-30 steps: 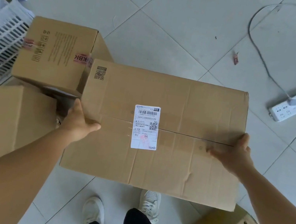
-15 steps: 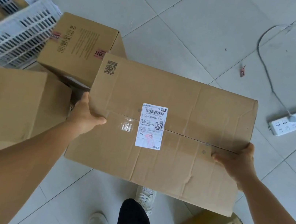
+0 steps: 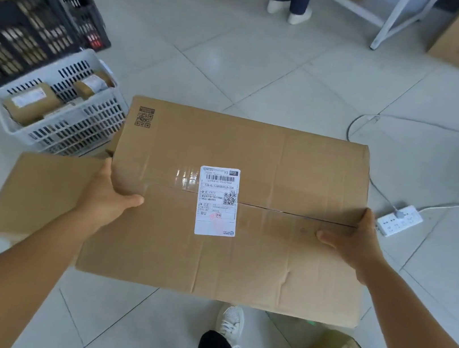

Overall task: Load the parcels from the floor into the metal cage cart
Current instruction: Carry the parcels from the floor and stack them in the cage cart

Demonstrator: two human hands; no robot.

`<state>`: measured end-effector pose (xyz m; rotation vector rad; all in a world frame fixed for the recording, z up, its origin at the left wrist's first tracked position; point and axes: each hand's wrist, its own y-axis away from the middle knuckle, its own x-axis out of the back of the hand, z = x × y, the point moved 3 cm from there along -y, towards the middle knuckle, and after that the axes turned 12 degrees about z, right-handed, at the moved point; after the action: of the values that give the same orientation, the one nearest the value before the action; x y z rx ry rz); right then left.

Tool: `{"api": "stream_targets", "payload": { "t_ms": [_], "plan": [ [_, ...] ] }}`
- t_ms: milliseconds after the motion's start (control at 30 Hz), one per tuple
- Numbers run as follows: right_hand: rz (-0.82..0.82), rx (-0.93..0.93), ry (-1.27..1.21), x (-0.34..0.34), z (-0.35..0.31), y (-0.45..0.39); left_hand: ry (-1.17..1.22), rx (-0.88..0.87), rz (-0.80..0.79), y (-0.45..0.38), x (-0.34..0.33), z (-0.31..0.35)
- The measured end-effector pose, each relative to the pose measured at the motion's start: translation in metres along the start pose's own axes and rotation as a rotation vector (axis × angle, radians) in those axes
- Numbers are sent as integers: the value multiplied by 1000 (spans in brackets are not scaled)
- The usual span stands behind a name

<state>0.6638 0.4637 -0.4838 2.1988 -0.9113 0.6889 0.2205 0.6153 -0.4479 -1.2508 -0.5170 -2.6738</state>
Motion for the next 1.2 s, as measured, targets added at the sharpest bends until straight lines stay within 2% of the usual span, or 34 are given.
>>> {"api": "stream_targets", "payload": {
  "t_ms": [300, 533, 767, 967, 1200],
  "plan": [
    [-11, 198, -75, 55, -83, 111, 144, -14, 171, 97, 158, -8],
    [-89, 350, -80, 72, -155, 176, 215, 18, 331, 160, 253, -27],
    [-236, 541, -74, 48, -221, 225, 212, 138, 550, 221, 325, -63],
    [-390, 708, -69, 28, -263, 283, 212, 251, 654, 293, 373, -100],
    [-634, 880, -83, 3, -305, 376, 255, 399, 898, 396, 425, -145]
  ]
}}
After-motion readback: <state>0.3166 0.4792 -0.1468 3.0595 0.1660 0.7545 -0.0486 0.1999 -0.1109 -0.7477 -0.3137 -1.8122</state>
